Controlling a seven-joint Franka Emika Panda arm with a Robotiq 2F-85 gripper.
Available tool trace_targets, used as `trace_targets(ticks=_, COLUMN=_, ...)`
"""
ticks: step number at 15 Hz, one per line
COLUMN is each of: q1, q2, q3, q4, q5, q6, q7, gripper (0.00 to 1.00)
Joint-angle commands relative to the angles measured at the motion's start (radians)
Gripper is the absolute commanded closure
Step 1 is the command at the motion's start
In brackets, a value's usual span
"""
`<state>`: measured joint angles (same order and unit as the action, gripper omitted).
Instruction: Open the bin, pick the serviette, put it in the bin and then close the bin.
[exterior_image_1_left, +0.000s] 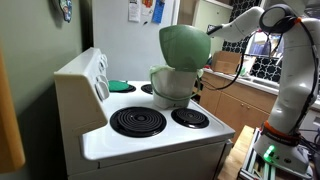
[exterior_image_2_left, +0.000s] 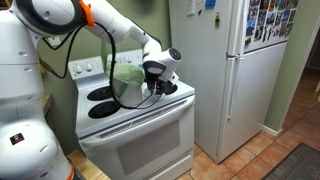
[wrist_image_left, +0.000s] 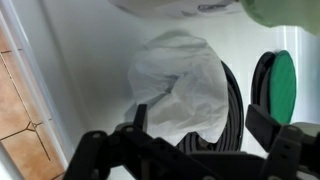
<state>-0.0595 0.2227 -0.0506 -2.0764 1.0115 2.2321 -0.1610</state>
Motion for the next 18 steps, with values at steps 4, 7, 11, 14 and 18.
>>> trace_targets(ticks=4, q1=0.016, q2=0.05, q3=0.013, q4=0.022, q5=-0.02, q6=0.054, q7=0.058, gripper=0.38)
trace_targets(ticks=7, q1=0.014, q2=0.058, q3=0.012, q4=0.026, q5=-0.026, q6=0.047, q7=0.075, gripper=0.64)
trace_targets(ticks=11, q1=0.013, q2=0.065, q3=0.009, q4=0.029, q5=-0.033, q6=0.043, q7=0.101, gripper=0.92)
trace_targets(ticks=14, q1=0.01, q2=0.07, q3=0.008, q4=0.037, q5=-0.032, q6=0.039, q7=0.119, gripper=1.0)
trace_targets(ticks=18, q1=0.007, q2=0.049, q3=0.01, q4=0.047, q5=-0.02, q6=0.041, q7=0.114, gripper=1.0)
